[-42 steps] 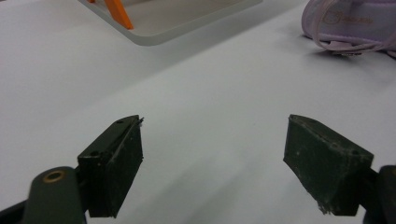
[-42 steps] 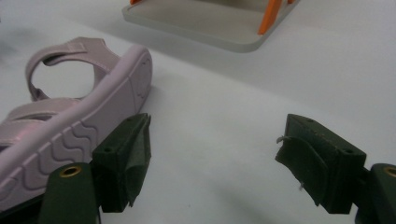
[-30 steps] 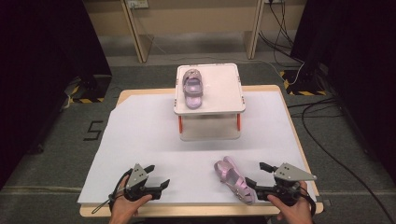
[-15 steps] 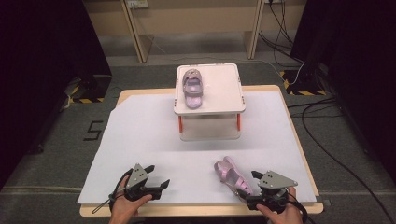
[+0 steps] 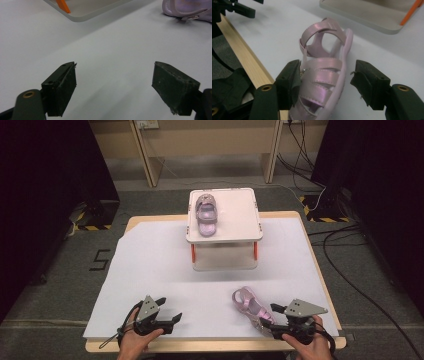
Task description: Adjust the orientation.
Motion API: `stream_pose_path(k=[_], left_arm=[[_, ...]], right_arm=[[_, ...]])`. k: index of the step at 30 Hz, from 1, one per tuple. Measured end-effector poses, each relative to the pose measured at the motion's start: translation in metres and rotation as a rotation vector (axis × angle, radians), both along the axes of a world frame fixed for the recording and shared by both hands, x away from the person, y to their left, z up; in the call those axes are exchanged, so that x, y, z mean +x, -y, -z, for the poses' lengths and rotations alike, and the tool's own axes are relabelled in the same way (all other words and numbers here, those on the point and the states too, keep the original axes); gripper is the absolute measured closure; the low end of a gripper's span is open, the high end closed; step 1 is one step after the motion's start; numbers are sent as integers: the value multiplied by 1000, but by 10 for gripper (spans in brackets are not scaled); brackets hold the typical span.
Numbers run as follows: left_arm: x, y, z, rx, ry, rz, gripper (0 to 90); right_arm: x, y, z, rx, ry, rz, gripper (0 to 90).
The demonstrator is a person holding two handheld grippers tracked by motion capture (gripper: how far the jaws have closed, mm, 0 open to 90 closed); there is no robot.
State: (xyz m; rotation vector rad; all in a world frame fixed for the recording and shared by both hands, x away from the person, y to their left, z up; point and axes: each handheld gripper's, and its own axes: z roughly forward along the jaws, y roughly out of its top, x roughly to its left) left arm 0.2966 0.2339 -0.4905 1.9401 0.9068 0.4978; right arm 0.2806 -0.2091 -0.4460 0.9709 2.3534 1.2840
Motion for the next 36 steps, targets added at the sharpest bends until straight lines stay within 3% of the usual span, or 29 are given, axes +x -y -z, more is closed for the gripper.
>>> stream_pose_path(k=[6,11,12,16,18,21,23,27,28,29,30,33,34,35,36], left_arm=[[0,1,0,3,-1,5,188],[0,1,1,6,-5,11,188],[0,1,1,5,-5,14,188],[0,1,1,9,-8,11,188],[0,1,1,10,-9,12,188],[0,1,1,7,-7,12,188],[0,1,1,8,-7,15,188],[-1,1,1,6,-7,15,188],[-1,1,1,10,-7,18,188],[-1,1,1,10,-7,18,188],[0,1,1,11,-8,16,188],[-1,1,1,12,-7,16,188],[-1,1,1,12,-6,17,188],[-1,1,1,12,-7,16,188],[-1,1,1,13,-7,12,188]], right_arm=[[12,28,7,85,-79,64,427],[17,42,11,74,-101,125,402],[17,43,12,57,-95,142,372],[15,40,7,64,-73,145,330],[9,30,4,16,-37,144,271],[7,22,5,-9,-25,142,244],[5,12,9,-57,-24,133,210],[5,5,13,-113,-23,112,208],[3,2,15,-158,-26,97,192],[3,2,15,-158,-26,97,192],[3,-2,17,-218,-26,91,183],[2,-3,18,-239,-34,83,192],[2,-2,16,-284,-26,79,194],[2,-2,16,-284,-26,79,194],[1,1,12,-328,-8,94,204]])
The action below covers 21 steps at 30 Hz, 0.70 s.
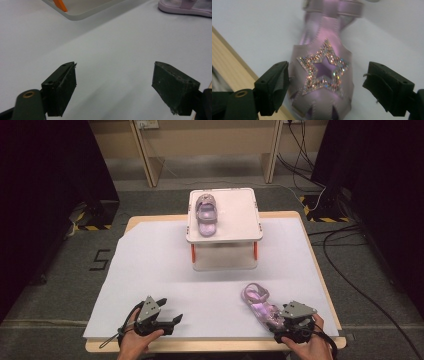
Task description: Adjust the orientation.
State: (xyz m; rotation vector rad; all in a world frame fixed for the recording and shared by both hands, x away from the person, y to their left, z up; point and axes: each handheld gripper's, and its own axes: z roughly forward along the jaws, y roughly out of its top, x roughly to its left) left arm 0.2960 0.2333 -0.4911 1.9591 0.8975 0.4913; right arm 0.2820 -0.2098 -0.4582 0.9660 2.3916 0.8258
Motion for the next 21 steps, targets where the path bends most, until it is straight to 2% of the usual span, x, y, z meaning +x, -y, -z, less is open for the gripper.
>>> stream_pose_path(k=[1,2,4,6,7,10,13,18,19,21], left_arm=[[0,0,0,0,0,0,188],[0,0,0,0,0,0,188],[0,0,0,1,0,2,188],[0,1,0,-1,1,1,188],[0,1,0,0,0,4,188],[0,1,0,4,-1,5,188],[0,1,1,5,-4,4,189],[0,2,1,10,-8,6,188],[0,2,1,14,-8,8,189],[0,2,1,13,-9,8,188]], right_arm=[[0,2,-2,-28,12,13,204],[0,2,-2,-28,12,13,204],[1,9,-3,-59,27,38,204],[5,14,-2,-55,36,71,177],[8,20,-1,-34,40,91,160],[9,23,-1,-34,42,104,160],[10,27,-3,-60,80,128,181],[14,34,0,-59,105,161,183],[18,37,0,-66,124,177,207],[20,39,1,-72,133,189,224]])
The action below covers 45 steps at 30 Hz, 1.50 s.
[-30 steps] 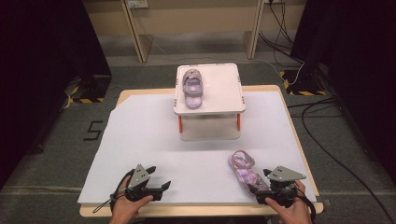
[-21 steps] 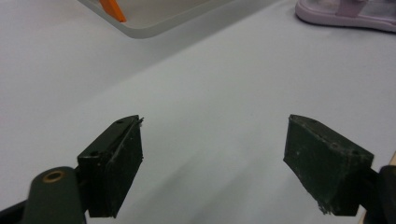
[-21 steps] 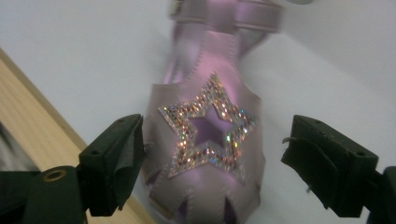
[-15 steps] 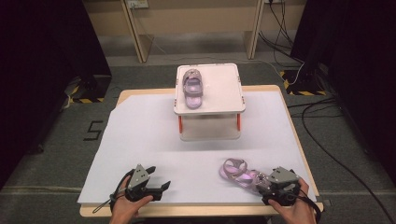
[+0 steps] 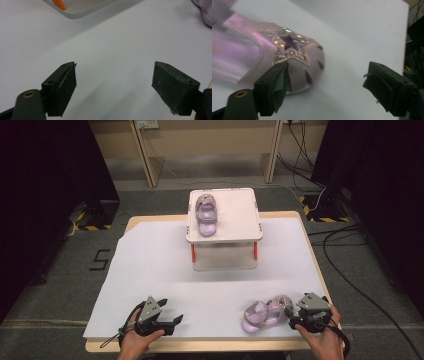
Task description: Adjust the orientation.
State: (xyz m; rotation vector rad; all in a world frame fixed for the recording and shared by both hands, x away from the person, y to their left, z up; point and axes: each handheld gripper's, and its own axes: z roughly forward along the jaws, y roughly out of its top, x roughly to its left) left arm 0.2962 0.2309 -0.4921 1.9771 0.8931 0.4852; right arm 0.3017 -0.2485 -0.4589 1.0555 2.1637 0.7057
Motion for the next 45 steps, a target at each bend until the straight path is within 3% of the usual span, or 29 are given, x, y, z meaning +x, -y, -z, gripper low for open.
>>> stream_pose_path(k=[1,3,4,5,6,7,10,11,15,18,24,29,30,31,34,42,45], left_arm=[[0,0,0,2,0,2,188],[0,1,0,1,0,5,189],[0,1,0,2,0,7,188],[0,1,0,2,0,6,188],[0,0,0,3,0,2,189],[0,0,0,5,-1,3,188],[0,-1,1,2,-1,-2,188],[0,-1,1,2,-2,-2,189],[0,-1,1,4,-2,-2,189],[0,-2,1,5,-6,-2,188],[0,-1,1,4,-3,-2,188],[0,-1,1,3,-2,-2,189],[0,-1,1,4,-3,-2,188],[0,-1,1,4,-3,-2,188],[0,-1,1,-1,-5,-3,188],[1,-2,1,0,-8,-11,188],[2,-2,1,-2,-9,-12,188]], right_arm=[[6,4,2,-20,17,13,278],[9,6,4,-11,16,15,270],[12,10,6,81,-18,6,268],[12,10,6,81,-18,6,268],[10,13,4,154,-25,1,269],[7,13,1,178,-22,2,269],[-5,12,-8,335,-25,-41,275],[-9,9,-11,361,-23,-59,280],[-16,-4,-19,348,-1,-101,279],[-22,-18,-19,359,-28,-157,271],[-26,-31,-19,333,-25,-193,257],[-27,-42,-12,254,-32,-210,262],[-26,-45,-10,215,-29,-201,267],[-26,-45,-10,215,-29,-201,267],[-26,-46,-7,149,-21,-190,276],[-28,-44,-10,88,-20,-187,309],[-27,-41,-10,41,-9,-181,345]])
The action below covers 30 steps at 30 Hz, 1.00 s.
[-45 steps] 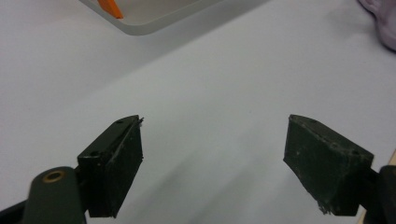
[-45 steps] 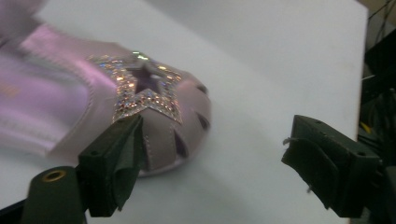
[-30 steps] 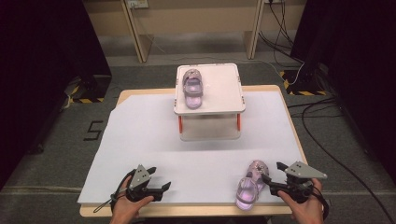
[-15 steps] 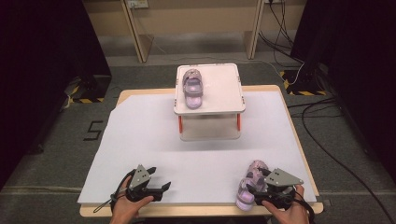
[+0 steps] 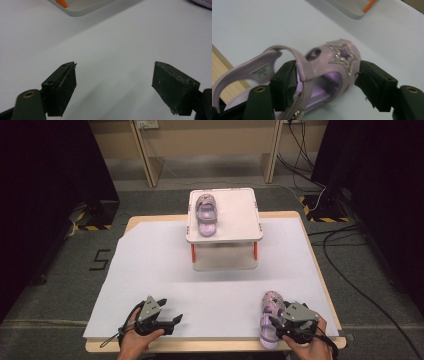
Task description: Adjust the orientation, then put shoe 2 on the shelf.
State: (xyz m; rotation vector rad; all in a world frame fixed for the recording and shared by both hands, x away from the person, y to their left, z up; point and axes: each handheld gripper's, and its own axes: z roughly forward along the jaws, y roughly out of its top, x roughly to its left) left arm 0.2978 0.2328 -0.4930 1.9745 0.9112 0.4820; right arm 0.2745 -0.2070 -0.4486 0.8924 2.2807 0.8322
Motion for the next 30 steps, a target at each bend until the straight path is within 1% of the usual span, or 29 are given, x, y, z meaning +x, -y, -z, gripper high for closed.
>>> stream_pose_path(k=[2,3,4,5,8,10,11,12,14,16,18,19,21,22,26,28,29,30], left_arm=[[0,0,0,1,0,2,188],[0,0,0,1,-1,4,188],[0,0,0,1,-1,4,188],[0,1,0,1,0,3,188],[0,1,0,-1,3,5,188],[0,1,0,-2,3,5,189],[0,1,0,-2,0,6,189],[0,1,-1,1,0,6,188],[0,1,0,4,0,5,188],[0,1,0,1,1,6,188],[0,1,0,2,0,7,188],[1,1,0,2,0,6,189],[1,1,0,2,1,5,188],[0,1,-1,3,2,6,188],[0,2,-1,4,2,7,188],[0,2,-1,0,4,7,189],[0,2,-1,3,7,9,188],[0,2,-1,2,7,10,188]], right_arm=[[1,1,1,9,-6,-5,384],[1,1,1,22,-9,-24,425],[1,1,1,22,-9,-24,425],[1,1,1,23,-11,-31,444],[2,0,3,43,-25,-50,490],[2,0,4,45,-27,-51,504],[3,0,5,47,-29,-47,519],[4,1,6,56,-35,-51,557],[4,1,6,58,-36,-58,573],[3,2,5,50,-25,-65,639],[1,2,3,41,1,-69,707],[1,4,1,45,14,-70,756],[0,4,1,43,23,-70,769],[0,6,0,46,34,-75,800],[0,9,-2,53,51,-76,825],[1,12,-3,73,59,-72,833],[1,13,-5,106,58,-79,837],[1,13,-6,113,63,-87,837]])
